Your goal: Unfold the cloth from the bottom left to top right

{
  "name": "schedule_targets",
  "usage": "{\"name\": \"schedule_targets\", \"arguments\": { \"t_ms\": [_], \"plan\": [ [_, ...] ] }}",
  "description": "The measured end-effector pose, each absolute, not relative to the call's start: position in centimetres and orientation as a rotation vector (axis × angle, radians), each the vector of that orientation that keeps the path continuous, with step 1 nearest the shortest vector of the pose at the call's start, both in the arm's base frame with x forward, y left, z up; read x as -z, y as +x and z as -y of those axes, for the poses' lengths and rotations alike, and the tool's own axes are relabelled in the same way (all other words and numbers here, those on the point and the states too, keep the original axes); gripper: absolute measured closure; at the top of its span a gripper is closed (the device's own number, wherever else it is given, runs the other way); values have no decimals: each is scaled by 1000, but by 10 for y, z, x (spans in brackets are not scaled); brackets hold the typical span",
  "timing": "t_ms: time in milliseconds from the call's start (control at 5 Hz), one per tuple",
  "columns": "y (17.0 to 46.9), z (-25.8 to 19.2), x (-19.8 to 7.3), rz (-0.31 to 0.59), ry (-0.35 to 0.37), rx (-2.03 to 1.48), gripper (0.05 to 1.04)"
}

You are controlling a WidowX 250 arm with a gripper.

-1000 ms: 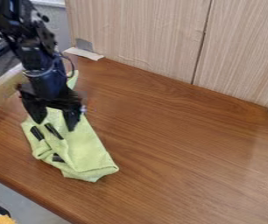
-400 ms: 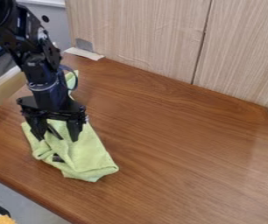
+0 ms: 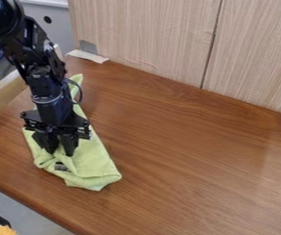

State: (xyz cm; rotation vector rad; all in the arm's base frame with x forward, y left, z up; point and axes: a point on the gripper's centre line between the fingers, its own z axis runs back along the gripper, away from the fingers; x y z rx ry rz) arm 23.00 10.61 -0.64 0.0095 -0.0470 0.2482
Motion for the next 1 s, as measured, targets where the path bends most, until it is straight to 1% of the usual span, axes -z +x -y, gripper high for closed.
{"name": "schedule_targets", "arguments": {
  "t_ms": [200, 400, 600, 800, 1000],
  "plan": [
    [230, -106, 6, 46, 7, -244, 898],
    [228, -107, 6, 51, 3, -233, 1013],
    [228, -114, -14, 111, 27, -231, 1029],
    [233, -110, -27, 150, 32, -229, 1029],
    [248, -94, -39, 189, 28, -172, 1029]
  ]
}}
